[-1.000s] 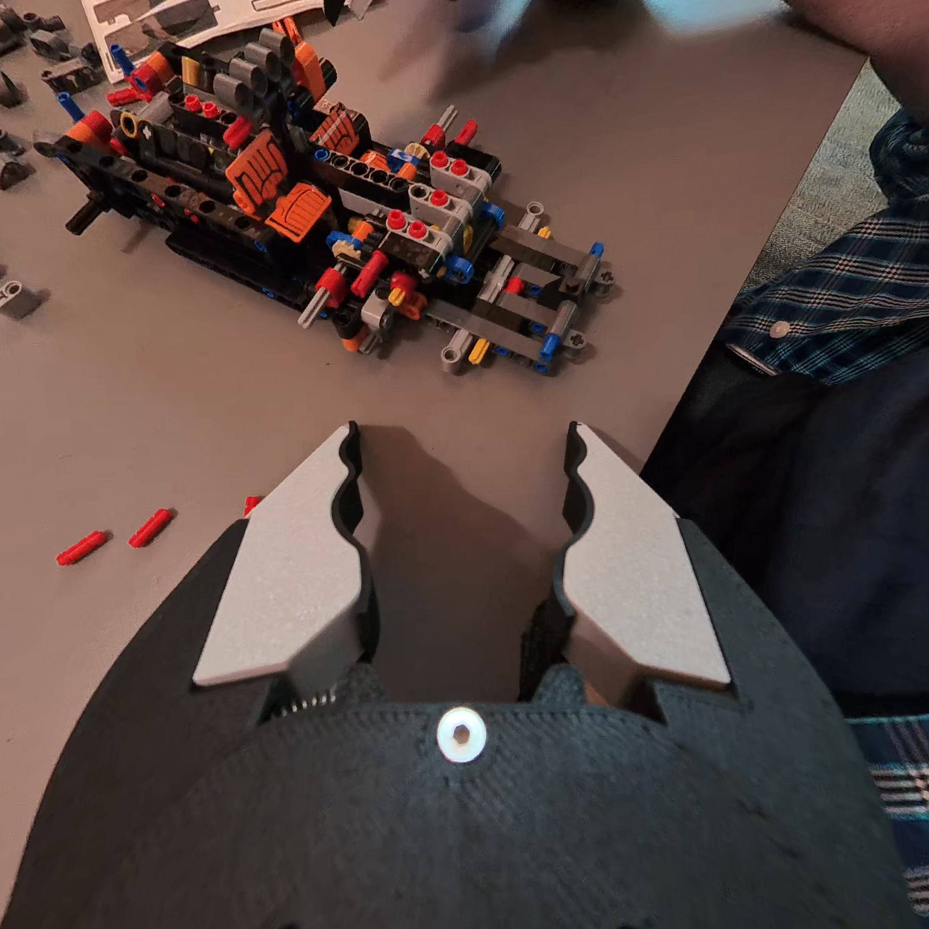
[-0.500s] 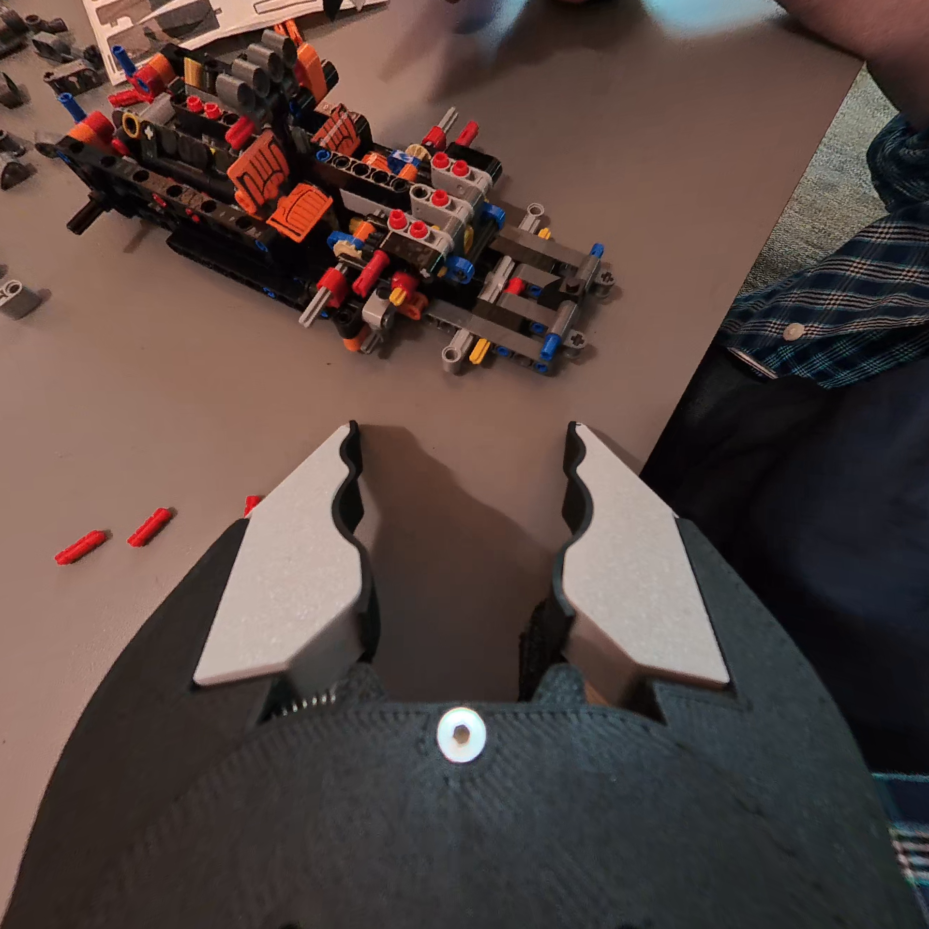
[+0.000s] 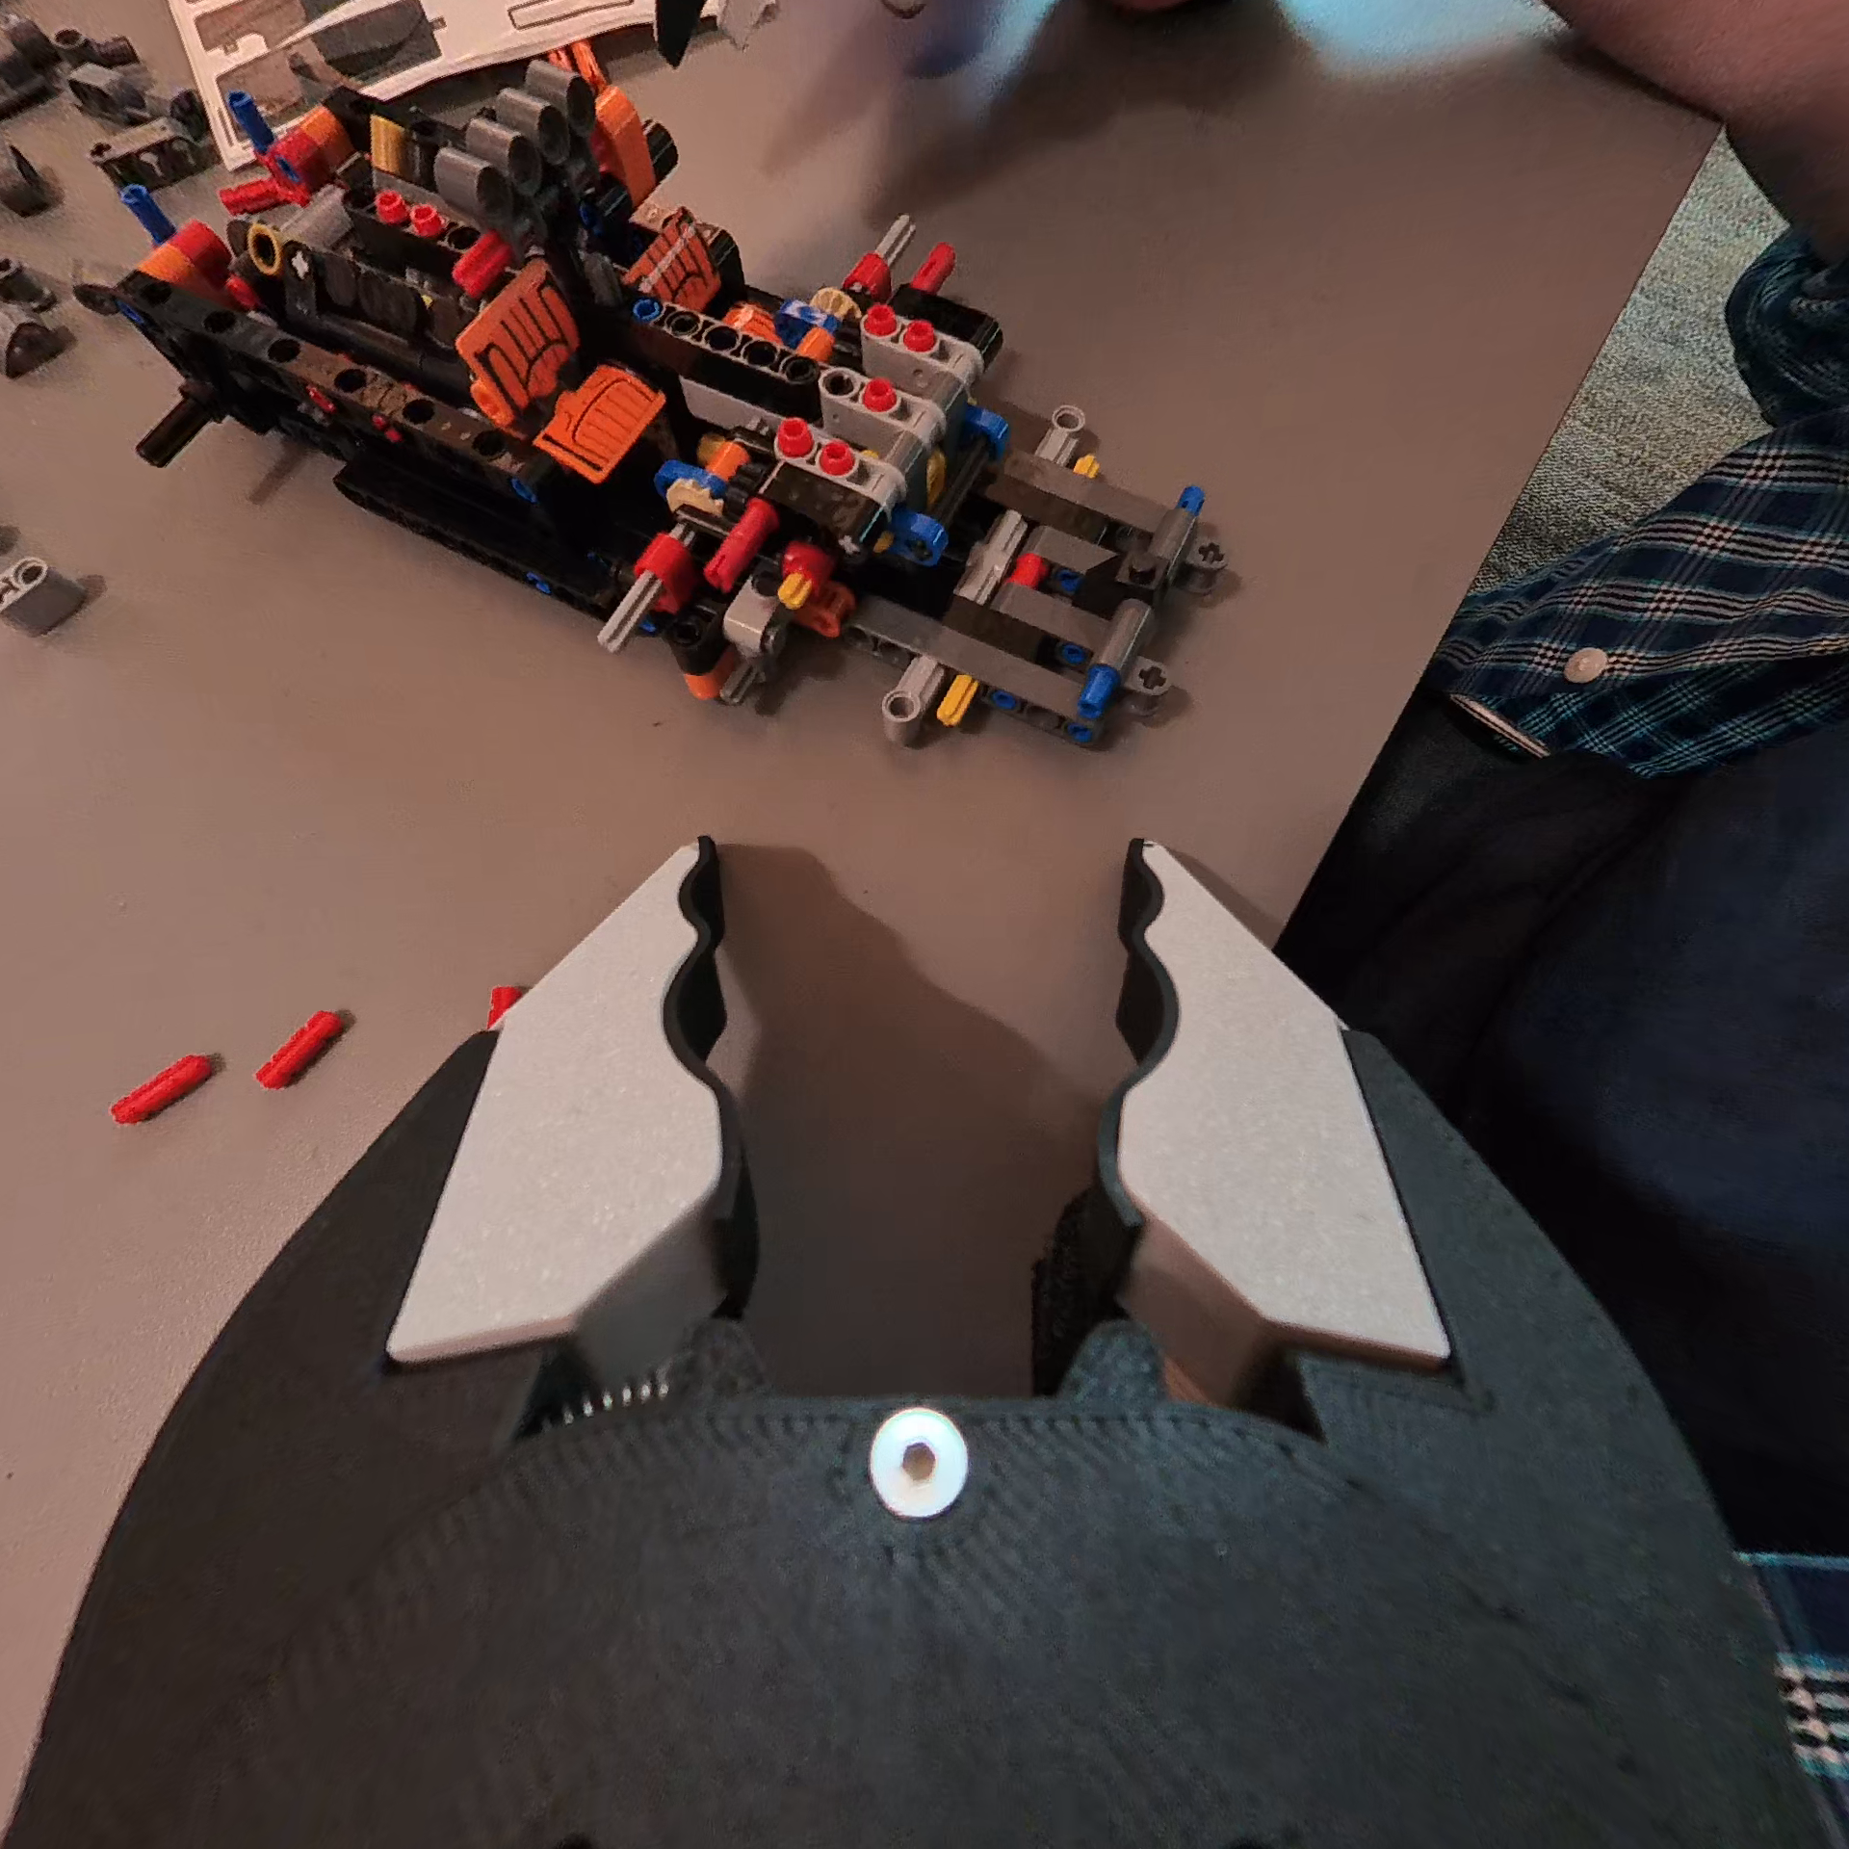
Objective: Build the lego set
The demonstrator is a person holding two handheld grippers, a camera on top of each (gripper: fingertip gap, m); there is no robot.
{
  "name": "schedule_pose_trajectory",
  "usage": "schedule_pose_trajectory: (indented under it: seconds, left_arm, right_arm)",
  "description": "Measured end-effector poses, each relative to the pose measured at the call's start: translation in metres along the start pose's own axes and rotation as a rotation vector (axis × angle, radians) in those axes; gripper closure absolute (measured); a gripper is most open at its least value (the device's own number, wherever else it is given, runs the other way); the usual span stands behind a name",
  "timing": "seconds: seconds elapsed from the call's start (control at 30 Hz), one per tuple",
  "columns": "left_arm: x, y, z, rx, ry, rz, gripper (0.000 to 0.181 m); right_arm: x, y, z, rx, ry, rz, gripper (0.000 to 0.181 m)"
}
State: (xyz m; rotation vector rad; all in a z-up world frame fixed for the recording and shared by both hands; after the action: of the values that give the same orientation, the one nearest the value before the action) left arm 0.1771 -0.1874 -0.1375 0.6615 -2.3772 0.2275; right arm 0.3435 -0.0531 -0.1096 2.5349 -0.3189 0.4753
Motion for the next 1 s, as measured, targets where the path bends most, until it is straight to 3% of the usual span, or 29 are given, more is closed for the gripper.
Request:
schedule_pose_trajectory:
  seconds: [1.0]
  left_arm:
    - [0.0002, 0.0012, -0.0005, 0.012, -0.003, -0.001, 0.104]
  right_arm:
    - [0.0003, -0.0009, -0.0002, -0.015, -0.003, -0.005, 0.155]
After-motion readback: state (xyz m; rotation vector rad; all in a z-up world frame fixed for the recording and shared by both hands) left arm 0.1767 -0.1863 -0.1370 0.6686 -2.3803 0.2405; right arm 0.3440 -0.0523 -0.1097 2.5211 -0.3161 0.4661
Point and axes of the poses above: each gripper's, where its closed fingertips meet, x back along the fingers, z out of its underside, y = z × x across the jaws, the point moved 4 cm from there along x, back along the fingers, and after that the axes turned 3 degrees about -y, right-handed, at the moved point
